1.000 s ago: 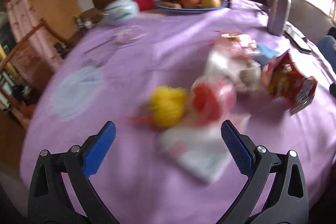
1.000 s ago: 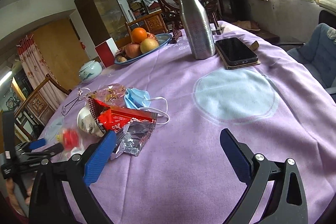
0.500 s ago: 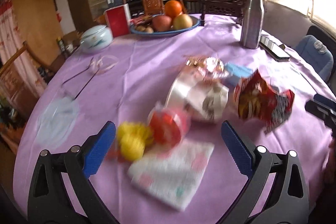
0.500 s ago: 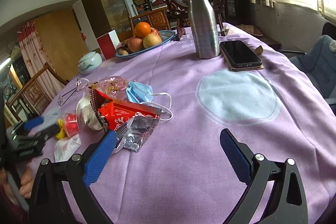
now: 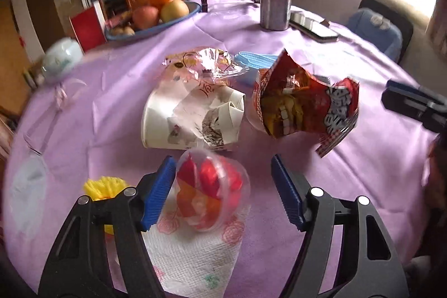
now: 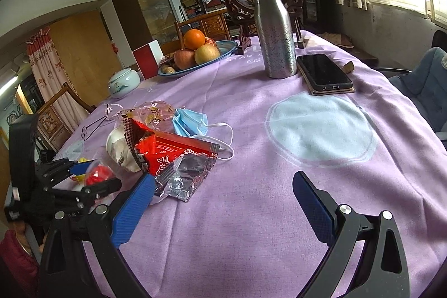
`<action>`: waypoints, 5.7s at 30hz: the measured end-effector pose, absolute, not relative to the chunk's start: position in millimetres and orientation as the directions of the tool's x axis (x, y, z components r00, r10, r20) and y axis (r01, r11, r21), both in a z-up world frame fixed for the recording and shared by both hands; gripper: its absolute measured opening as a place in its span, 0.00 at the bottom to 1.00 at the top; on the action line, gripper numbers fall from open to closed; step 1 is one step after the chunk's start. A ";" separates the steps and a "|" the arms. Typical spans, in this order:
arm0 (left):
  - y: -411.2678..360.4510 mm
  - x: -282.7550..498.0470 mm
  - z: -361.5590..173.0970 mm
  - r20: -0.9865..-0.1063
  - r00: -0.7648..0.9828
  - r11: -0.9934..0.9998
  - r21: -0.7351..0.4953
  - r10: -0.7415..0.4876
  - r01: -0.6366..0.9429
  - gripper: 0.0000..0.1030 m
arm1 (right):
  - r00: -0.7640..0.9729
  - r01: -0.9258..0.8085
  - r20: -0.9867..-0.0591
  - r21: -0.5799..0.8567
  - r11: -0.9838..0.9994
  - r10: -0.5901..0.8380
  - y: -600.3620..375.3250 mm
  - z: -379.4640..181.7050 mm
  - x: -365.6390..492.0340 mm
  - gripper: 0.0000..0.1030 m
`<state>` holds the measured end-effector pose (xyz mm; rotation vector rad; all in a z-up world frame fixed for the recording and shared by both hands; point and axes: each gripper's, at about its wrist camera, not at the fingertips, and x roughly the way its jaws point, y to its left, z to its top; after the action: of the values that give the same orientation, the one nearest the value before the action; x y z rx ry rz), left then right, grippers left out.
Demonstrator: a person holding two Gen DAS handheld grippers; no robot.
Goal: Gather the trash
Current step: 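Grasp the clear plastic cup with red paper using the left tool, then grasp the red snack bag with the right tool while the left tool holds the cup, then carry both items to the red wastebasket and open both tools over it, then bring both tools back over the table trash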
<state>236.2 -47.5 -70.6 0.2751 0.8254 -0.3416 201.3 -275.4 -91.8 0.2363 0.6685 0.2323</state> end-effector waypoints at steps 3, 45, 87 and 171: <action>-53.5 241.0 -76.9 -0.776 0.617 0.915 0.143 -0.133 0.378 0.75 | 0.761 -0.133 -0.584 0.286 0.949 0.283 -275.8 -91.6 200.5 0.95; 7.2 233.9 -45.6 -0.615 0.754 0.973 -0.137 -0.229 0.184 0.55 | 0.734 -0.315 -0.578 0.177 0.932 0.358 -213.2 -71.0 210.0 0.27; 146.2 -34.7 -24.8 -0.539 0.842 0.961 -0.243 -0.024 -0.128 0.55 | 0.659 -0.510 -0.420 0.361 0.781 0.624 -174.1 -34.6 27.9 0.28; 239.3 -140.3 -47.5 -0.637 0.738 0.890 -0.177 0.223 -0.421 0.93 | 0.495 -0.643 -0.542 0.297 0.706 0.679 -41.9 -50.2 11.2 0.84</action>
<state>-140.3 239.3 -47.5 -0.3223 0.6514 0.3601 11.2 -41.9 -50.2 0.0577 0.6827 0.8019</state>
